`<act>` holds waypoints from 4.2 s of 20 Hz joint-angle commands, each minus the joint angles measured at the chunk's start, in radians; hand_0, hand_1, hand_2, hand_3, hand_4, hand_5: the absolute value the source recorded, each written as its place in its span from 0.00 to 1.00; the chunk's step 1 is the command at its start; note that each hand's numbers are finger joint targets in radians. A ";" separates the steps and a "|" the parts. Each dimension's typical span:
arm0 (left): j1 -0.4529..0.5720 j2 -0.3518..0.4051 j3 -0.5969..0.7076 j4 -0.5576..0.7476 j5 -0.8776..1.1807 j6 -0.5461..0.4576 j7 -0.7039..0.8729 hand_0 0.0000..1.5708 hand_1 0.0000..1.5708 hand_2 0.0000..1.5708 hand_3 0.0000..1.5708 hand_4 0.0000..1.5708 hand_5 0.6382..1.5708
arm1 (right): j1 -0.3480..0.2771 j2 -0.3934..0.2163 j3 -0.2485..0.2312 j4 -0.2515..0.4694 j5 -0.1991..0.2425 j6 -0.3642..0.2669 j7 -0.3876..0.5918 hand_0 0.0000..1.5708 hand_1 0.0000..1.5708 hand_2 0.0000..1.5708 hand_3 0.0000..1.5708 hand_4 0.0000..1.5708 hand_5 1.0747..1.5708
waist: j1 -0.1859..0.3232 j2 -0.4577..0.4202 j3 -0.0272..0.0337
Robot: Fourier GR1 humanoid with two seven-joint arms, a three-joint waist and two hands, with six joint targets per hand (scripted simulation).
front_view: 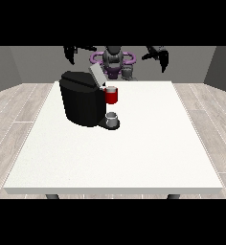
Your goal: Insert the coffee pod into the coffee machine and close the lid
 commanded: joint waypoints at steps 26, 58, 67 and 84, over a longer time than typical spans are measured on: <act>0.140 0.109 -0.034 -0.353 0.107 0.041 0.082 0.00 0.00 0.00 0.00 0.22 1.00 | -0.269 -0.012 0.034 0.230 -0.009 0.046 -0.075 0.00 0.00 0.00 0.00 0.08 1.00 | -0.027 0.242 -0.0003; -0.004 0.089 -0.107 -0.336 0.125 -0.007 0.092 0.00 0.00 0.00 0.00 0.28 1.00 | -0.558 -0.023 0.164 0.089 0.193 -0.075 0.161 0.00 0.00 0.00 0.00 0.06 1.00 | 0.211 0.339 -0.0002; -0.062 0.056 -0.150 -0.331 0.113 -0.011 0.065 0.00 0.00 0.00 0.00 0.22 1.00 | -0.591 -0.112 0.140 -0.049 0.207 -0.051 0.316 0.00 0.00 0.00 0.00 0.00 1.00 | 0.323 0.412 0.0004; -0.145 0.023 -0.252 -0.431 0.095 -0.051 0.125 0.00 0.00 0.00 0.00 0.16 1.00 | -0.627 -0.157 0.025 -0.015 0.171 -0.035 0.164 0.00 0.00 0.00 0.00 0.00 1.00 | 0.423 0.552 0.0001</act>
